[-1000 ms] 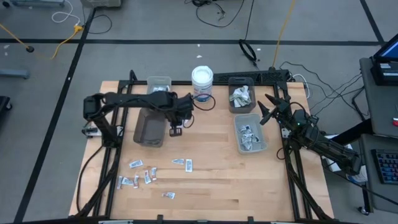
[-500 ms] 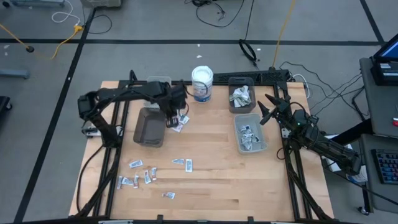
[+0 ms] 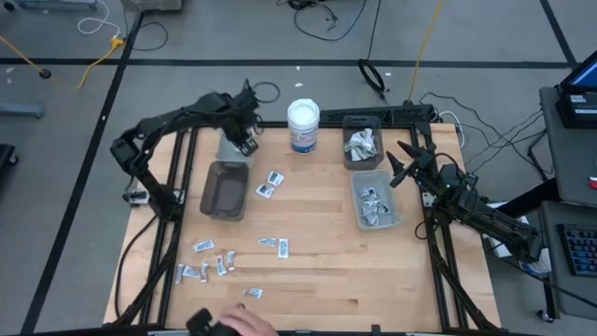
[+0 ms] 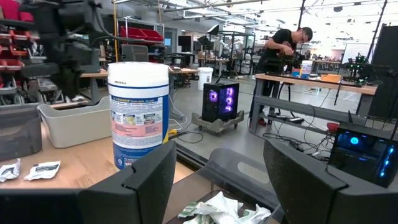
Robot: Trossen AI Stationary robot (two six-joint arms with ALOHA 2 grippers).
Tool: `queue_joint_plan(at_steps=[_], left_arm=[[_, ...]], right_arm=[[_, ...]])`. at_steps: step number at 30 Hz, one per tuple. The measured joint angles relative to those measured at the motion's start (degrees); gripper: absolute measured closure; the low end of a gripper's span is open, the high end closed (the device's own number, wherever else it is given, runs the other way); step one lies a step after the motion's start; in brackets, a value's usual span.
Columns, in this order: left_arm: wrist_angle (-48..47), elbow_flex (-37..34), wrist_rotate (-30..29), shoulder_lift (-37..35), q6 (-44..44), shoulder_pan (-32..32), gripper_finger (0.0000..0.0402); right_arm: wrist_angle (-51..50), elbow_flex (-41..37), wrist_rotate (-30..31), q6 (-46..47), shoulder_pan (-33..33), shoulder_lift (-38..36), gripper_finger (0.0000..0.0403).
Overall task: Pick & Place First Aid Supplies
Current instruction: Put the gray towelette pack into the left gray bin
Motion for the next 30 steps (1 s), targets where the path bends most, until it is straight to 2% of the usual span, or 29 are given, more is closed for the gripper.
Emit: queue_joint_plan(at_steps=[8, 21, 30], left_arm=[[0.4, 0.0, -2.7, 0.3, -1.2, 6.6, 0.0394], [5.8, 0.1, -3.4, 10.8, -0.8, 8.6, 0.0392], [6.3, 0.1, -1.6, 12.0, -1.9, 8.8, 0.0386]], right_arm=[[0.0, 0.0, 0.0, 0.0, 0.0, 0.0, 0.0165], [0.0, 0.0, 0.0, 0.0, 0.0, 0.0, 0.0165], [0.0, 0.0, 0.0, 0.0, 0.0, 0.0, 0.0165]])
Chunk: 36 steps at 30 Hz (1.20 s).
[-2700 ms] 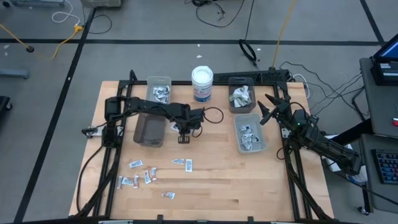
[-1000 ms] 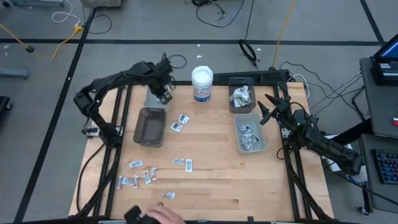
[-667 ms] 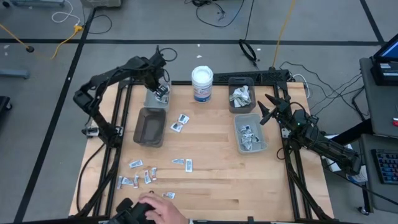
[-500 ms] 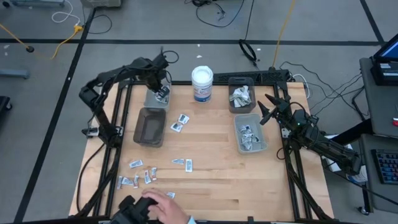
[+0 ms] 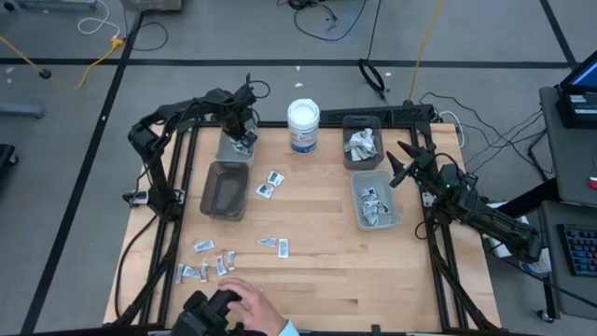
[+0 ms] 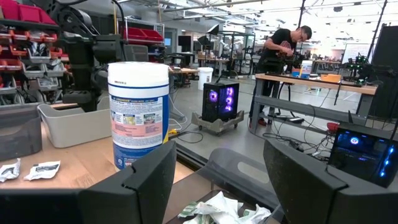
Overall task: Pick & Place First Aid Supplies
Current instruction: Put the gray towelette pack into the left gray bin
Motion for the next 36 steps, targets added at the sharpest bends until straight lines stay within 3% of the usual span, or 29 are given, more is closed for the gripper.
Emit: queue_joint_plan(at_steps=[3, 11, 16, 36], left_arm=[[0.0, 0.0, 0.0, 0.0, -0.4, 0.0, 0.0370], [-0.1, 0.0, 0.3, 0.0, -0.9, 0.0, 0.0262], [-0.2, 0.0, 0.2, -0.2, -1.1, 0.0, 0.0221], [-4.9, 0.0, -0.7, -10.1, -1.5, -2.1, 0.0206]], right_arm=[[0.0, 0.0, 0.0, 0.0, 0.0, 0.0, 0.0165], [0.0, 0.0, 0.0, 0.0, 0.0, 0.0, 0.0165], [0.0, 0.0, 0.0, 0.0, 0.0, 0.0, 0.0165], [0.0, 0.0, 0.0, 0.0, 0.0, 0.0, 0.0165]])
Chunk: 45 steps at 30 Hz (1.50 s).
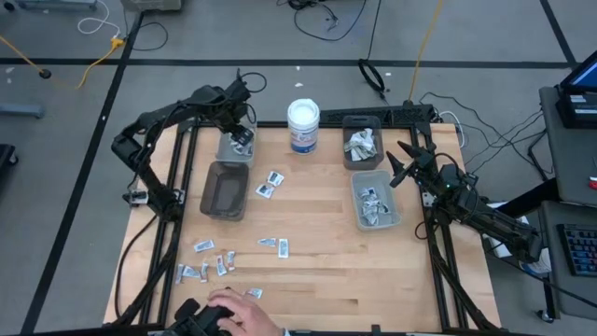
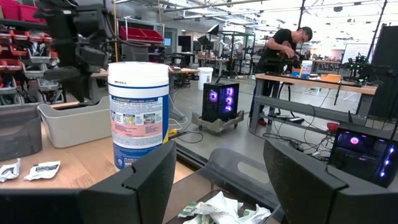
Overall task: Pick & Place First Aid Supplies
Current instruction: Put the gray towelette pack into the left gray bin
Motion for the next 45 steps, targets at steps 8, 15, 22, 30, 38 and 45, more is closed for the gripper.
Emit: queue_joint_plan(at_steps=[8, 15, 22, 30, 38, 45], left_arm=[[-1.3, 0.0, -0.1, -2.5, -3.8, -1.4, 0.0206], [-1.2, 1.9, 0.0, -2.1, -0.9, -9.4, 0.0206], [-1.5, 3.2, 0.0, -2.1, 3.4, -19.3, 0.0206], [-1.7, 3.2, 0.6, -2.1, 4.6, -28.4, 0.0206], [-2.7, 1.3, 1.9, -1.6, 3.6, -32.3, 0.0206], [0.3, -2.4, -0.1, 0.3, 3.1, -33.7, 0.0206]], right_arm=[[0.0, 0.0, 0.0, 0.0, 0.0, 0.0, 0.0165], [0.0, 0.0, 0.0, 0.0, 0.0, 0.0, 0.0165], [0.0, 0.0, 0.0, 0.0, 0.0, 0.0, 0.0165], [0.0, 0.0, 0.0, 0.0, 0.0, 0.0, 0.0165], [0.0, 0.0, 0.0, 0.0, 0.0, 0.0, 0.0165], [0.0, 0.0, 0.0, 0.0, 0.0, 0.0, 0.0165]])
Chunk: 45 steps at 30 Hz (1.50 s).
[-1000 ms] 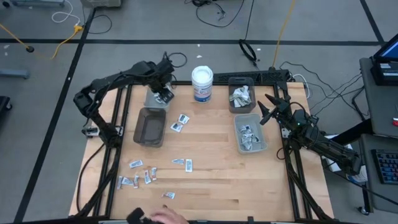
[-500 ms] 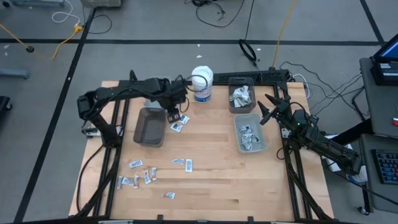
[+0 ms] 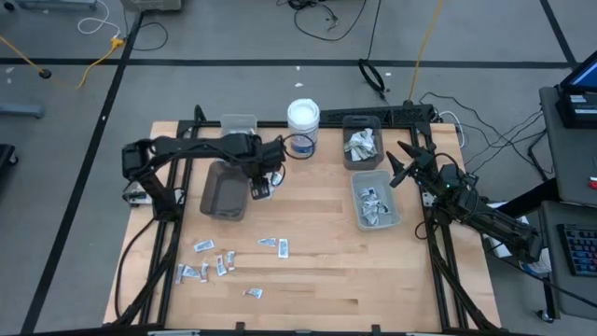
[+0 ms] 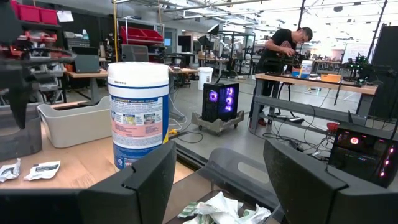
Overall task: Pick & Place First Aid Supplies
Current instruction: Put the gray towelette pack into the left gray bin
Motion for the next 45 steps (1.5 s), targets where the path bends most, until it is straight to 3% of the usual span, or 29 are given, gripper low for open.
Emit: queue_joint_plan(at_steps=[17, 25, 29, 35, 45], left_arm=[[5.4, -1.1, 0.5, 12.5, 0.0, -3.4, 0.0206], [6.4, -1.0, 0.7, 14.2, 0.3, -3.7, 0.0210], [6.4, -1.0, 1.6, 14.2, -0.5, -3.7, 0.0257], [6.8, -1.0, 5.7, 14.3, 0.2, -3.7, 0.0381], [6.0, -0.4, 10.0, 11.5, 1.5, -2.6, 0.0395]], right_arm=[[0.0, 0.0, 0.0, 0.0, 0.0, 0.0, 0.0165], [0.0, 0.0, 0.0, 0.0, 0.0, 0.0, 0.0165], [0.0, 0.0, 0.0, 0.0, 0.0, 0.0, 0.0165], [0.0, 0.0, 0.0, 0.0, 0.0, 0.0, 0.0165], [0.0, 0.0, 0.0, 0.0, 0.0, 0.0, 0.0165]])
